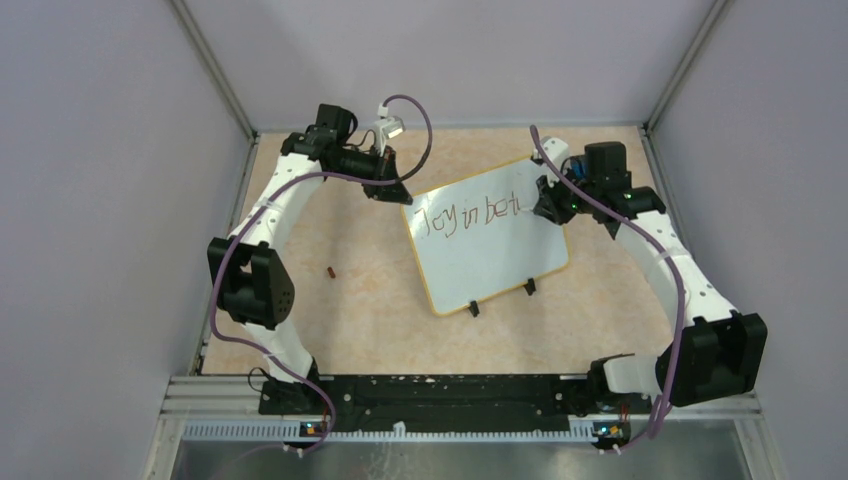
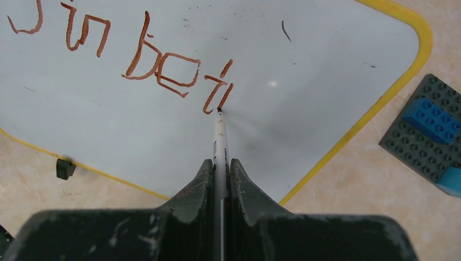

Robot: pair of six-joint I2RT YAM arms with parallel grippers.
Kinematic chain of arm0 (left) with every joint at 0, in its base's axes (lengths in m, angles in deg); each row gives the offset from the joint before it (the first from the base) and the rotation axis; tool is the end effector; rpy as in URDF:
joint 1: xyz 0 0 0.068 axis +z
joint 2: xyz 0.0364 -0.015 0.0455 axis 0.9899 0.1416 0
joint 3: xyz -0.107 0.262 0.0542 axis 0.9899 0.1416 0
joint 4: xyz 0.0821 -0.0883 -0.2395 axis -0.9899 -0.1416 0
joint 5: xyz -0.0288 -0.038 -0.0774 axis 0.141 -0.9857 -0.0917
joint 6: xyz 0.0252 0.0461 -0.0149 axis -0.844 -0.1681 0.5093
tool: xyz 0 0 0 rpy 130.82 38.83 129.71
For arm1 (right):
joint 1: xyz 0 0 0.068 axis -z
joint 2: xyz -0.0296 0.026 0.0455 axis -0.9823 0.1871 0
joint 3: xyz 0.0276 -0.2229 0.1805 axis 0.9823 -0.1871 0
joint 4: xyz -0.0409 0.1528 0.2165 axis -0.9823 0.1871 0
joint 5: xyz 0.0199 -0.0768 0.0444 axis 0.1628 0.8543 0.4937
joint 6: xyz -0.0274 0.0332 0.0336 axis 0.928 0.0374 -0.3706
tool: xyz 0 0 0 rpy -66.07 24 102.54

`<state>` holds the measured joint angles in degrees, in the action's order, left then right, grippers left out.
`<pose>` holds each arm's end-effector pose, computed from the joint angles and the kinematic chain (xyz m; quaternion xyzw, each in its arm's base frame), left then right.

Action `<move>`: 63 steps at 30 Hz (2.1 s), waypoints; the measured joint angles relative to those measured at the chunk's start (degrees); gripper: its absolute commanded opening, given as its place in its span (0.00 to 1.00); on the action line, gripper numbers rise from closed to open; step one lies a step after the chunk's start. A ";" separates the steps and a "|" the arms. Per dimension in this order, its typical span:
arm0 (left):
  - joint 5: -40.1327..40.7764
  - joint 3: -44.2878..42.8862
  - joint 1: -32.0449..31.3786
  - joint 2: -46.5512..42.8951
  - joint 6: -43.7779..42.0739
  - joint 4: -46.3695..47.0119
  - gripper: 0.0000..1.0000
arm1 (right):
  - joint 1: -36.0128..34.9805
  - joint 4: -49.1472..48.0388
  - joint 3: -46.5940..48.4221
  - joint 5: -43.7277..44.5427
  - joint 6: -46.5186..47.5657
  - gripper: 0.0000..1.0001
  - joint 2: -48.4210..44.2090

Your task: Write a sentence on the whiteboard

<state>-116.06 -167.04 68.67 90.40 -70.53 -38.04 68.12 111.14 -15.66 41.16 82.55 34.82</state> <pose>0.3666 -0.1174 0.3500 0.3555 0.7760 -0.4456 0.2699 0.2770 0.0692 0.3396 -0.3524 0.8262 0.1394 0.4169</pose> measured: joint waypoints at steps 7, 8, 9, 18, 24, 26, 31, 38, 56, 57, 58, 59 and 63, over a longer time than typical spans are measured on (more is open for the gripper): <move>0.09 0.00 0.00 0.00 0.00 0.09 0.00 | 0.00 0.07 -0.33 0.00 -0.02 0.00 -0.15; 0.09 0.00 0.00 0.00 0.00 0.09 0.00 | 0.00 0.07 -0.31 0.00 -0.04 0.00 -0.15; 0.09 0.00 0.00 0.00 -0.02 0.09 0.00 | 0.00 0.07 -0.28 0.00 -0.07 0.00 -0.15; 0.13 0.00 0.00 0.00 -0.02 0.09 0.00 | 0.00 0.37 1.62 -0.04 -0.68 0.00 0.85; 0.11 0.00 -0.02 0.00 -0.02 0.09 0.00 | 0.00 -0.22 3.67 0.00 -0.72 0.00 1.77; 0.13 0.00 0.00 0.00 -0.02 0.11 0.00 | 0.00 -0.17 3.91 0.02 -0.70 0.00 1.99; 0.22 0.00 -0.02 0.00 -0.02 0.13 0.00 | 0.02 -0.35 3.98 0.24 -0.66 0.00 2.19; 0.20 0.00 0.00 0.07 -0.02 0.15 0.00 | 0.92 -0.48 3.98 0.79 -0.44 0.00 2.19; 0.11 0.00 0.04 0.22 0.00 0.31 0.00 | 1.53 -0.68 0.55 1.09 0.48 0.00 0.07; 0.09 0.00 0.04 0.22 0.00 0.28 0.00 | 1.53 -0.48 0.37 1.07 0.55 0.00 -0.11; 0.09 0.00 0.04 0.22 0.00 0.28 0.00 | 1.53 -0.46 0.35 1.07 0.59 0.00 -0.17; 0.09 0.00 0.04 0.22 0.00 0.28 0.00 | 1.53 -0.46 0.35 1.07 0.61 0.00 -0.24; 0.07 0.00 0.04 0.22 0.00 0.28 0.00 | 1.53 -0.22 0.33 0.98 0.79 0.00 -0.37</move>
<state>-115.99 -167.04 68.71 90.62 -70.53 -37.76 69.65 110.93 -15.34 42.14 83.34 34.44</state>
